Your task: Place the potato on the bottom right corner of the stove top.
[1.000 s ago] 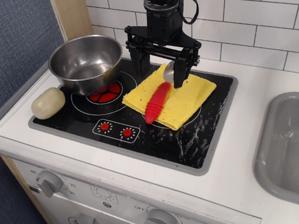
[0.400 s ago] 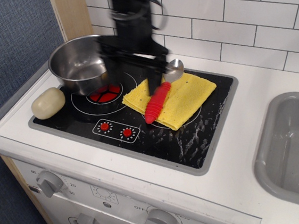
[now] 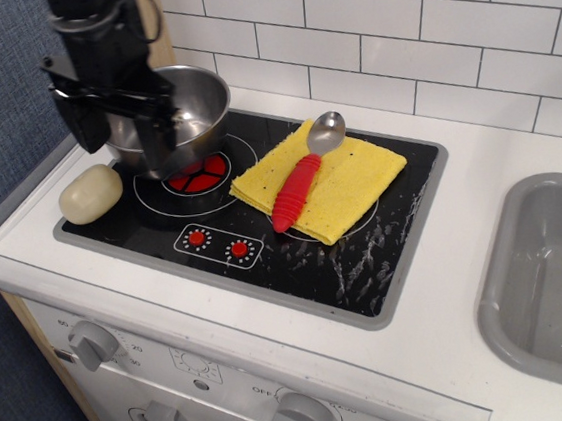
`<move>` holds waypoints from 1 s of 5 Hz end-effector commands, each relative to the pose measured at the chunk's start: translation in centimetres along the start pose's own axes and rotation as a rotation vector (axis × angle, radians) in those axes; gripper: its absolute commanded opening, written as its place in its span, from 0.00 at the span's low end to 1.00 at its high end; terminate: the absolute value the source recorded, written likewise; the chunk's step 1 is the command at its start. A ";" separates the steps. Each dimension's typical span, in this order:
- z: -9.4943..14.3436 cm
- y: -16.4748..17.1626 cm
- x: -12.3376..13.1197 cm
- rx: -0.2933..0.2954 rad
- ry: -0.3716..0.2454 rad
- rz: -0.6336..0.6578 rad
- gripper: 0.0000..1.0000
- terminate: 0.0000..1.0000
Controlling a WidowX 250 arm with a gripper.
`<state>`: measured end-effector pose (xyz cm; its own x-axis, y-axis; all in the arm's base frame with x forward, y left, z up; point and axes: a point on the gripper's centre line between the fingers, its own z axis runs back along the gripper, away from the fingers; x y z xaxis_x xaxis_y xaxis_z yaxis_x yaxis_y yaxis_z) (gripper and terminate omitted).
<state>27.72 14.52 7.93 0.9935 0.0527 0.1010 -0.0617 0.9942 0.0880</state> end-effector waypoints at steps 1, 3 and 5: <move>-1.8 5.1 0.4 0.018 0.017 0.116 1.00 0.00; -2.4 2.0 -0.2 -0.017 0.027 0.061 1.00 0.00; -5.4 2.9 -0.1 0.047 0.134 0.112 1.00 0.00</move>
<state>27.59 17.78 1.34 0.9813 0.1810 -0.0660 -0.1730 0.9785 0.1121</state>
